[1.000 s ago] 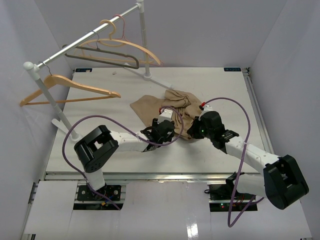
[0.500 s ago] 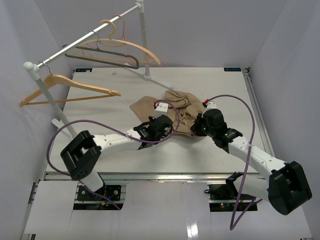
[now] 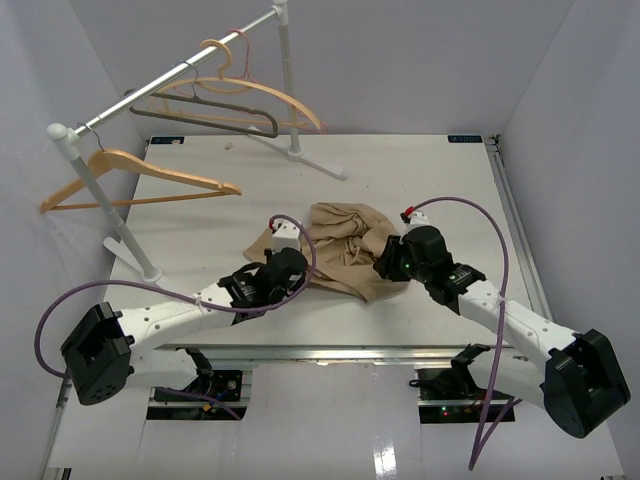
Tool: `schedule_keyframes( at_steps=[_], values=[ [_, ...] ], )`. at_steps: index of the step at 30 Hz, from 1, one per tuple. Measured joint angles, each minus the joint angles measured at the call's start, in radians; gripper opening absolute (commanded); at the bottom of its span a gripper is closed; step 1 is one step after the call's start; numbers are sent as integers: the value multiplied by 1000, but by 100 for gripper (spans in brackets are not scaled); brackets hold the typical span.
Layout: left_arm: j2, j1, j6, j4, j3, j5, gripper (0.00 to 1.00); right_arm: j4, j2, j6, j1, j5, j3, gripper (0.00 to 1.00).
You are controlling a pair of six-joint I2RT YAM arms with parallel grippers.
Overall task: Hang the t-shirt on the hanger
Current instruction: Pick up the hanger from the clothesline.
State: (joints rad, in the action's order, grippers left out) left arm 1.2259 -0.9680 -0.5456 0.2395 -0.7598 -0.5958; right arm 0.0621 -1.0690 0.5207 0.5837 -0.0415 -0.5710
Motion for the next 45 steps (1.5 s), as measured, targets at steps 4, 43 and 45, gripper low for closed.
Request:
schedule_keyframes(
  at_steps=[4,43,45],
  values=[
    [-49,0,10,-34,108,36,0,54,-3,-69,14,-7,-93,53],
    [-239,0,-57,-431,406,110,0,-143,-966,-744,391,477,-1448,82],
    [-229,0,-62,-439,406,119,0,-144,-996,-758,402,470,-1475,82]
  ],
)
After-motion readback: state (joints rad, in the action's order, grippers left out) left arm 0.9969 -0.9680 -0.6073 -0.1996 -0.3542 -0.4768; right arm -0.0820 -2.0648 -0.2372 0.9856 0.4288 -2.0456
